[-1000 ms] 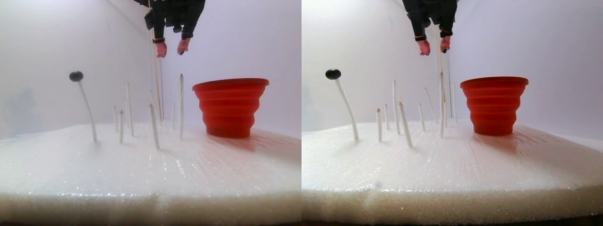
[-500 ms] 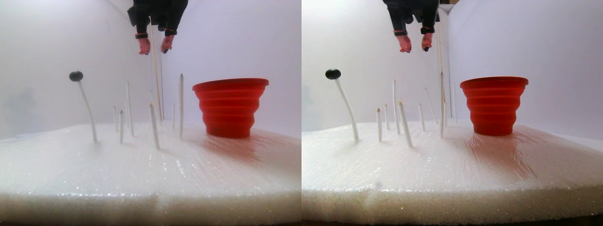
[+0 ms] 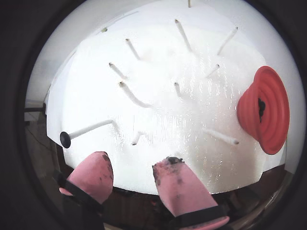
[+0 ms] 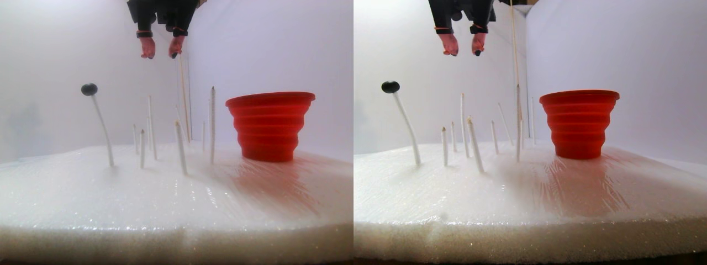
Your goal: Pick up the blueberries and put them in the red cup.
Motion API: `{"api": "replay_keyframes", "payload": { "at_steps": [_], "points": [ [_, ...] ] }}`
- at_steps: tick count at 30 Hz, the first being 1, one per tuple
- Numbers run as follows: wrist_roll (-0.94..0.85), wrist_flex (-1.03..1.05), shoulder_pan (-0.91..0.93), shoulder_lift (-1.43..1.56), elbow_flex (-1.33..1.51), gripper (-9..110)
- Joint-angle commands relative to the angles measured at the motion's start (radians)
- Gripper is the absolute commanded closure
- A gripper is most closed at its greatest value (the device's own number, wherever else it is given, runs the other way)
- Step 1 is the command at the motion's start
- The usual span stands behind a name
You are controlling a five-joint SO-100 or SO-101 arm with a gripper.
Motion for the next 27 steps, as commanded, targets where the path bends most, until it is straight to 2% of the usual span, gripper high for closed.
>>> {"api": "replay_keyframes", "payload": {
  "at_steps": [1,27],
  "points": [
    [0.018,0.005,-0.038,0.084,-0.020,85],
    [0.041,-0.037,-0.225,0.005,0.014,84]
  ]
}}
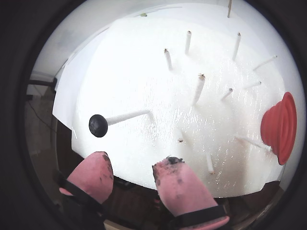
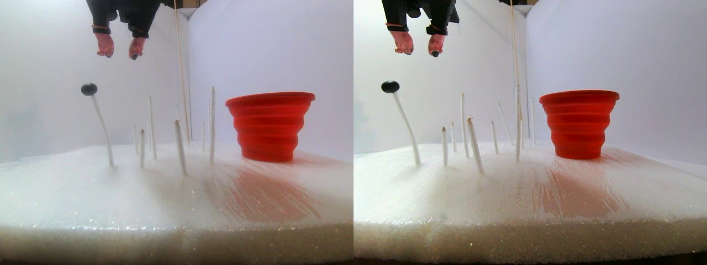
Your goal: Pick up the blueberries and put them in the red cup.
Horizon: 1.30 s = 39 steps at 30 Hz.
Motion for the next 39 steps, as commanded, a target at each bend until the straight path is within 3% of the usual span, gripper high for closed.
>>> {"api": "replay_keyframes", "payload": {
  "at_steps": [1,15,39],
  "points": [
    [0.011,-0.023,-0.023,0.002,-0.023,84],
    [0.032,-0.048,-0.100,-0.028,0.011,82],
    [0.031,-0.259,-0.149,-0.195,0.020,81]
  ]
}}
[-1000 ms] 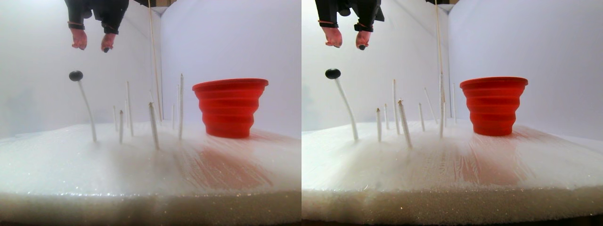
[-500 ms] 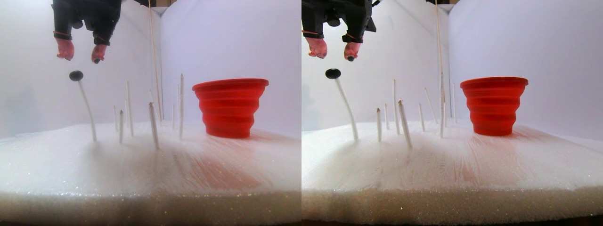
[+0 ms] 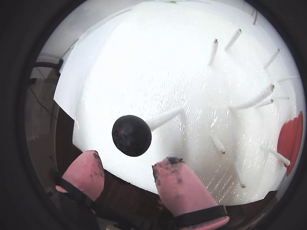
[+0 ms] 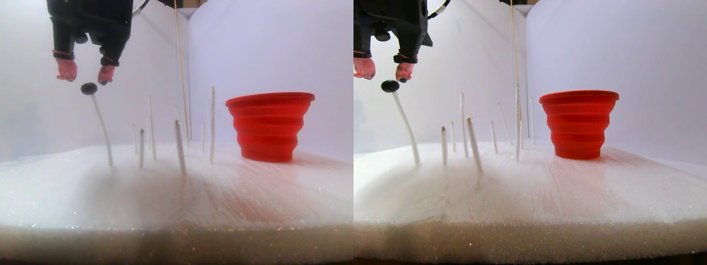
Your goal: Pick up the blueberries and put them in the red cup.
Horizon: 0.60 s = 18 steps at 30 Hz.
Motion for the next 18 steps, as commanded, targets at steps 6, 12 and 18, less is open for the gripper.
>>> {"api": "replay_keyframes", "payload": {
  "at_steps": [6,12,18],
  "points": [
    [-0.012,-0.089,-0.002,-0.048,-0.069,81],
    [-0.018,-0.146,0.006,-0.094,-0.077,80],
    [-0.008,-0.193,0.003,-0.126,-0.091,80]
  ]
}}
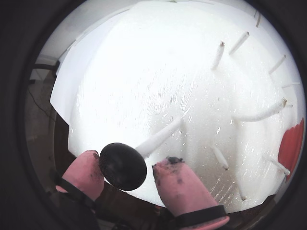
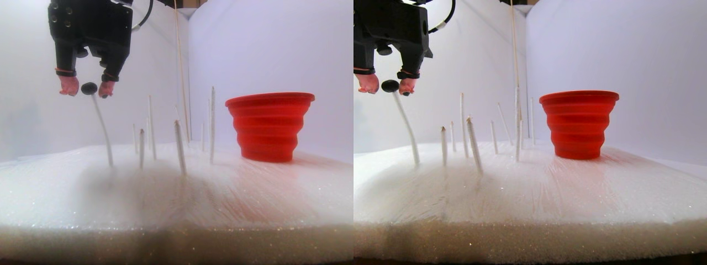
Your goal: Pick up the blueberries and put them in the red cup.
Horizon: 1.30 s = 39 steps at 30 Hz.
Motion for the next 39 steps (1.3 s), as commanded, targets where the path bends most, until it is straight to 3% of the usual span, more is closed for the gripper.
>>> {"api": "replay_keyframes", "payload": {
  "at_steps": [1,39],
  "points": [
    [0.012,-0.043,0.000,0.005,-0.092,80],
    [0.066,-0.064,-0.035,0.032,-0.089,88]
  ]
}}
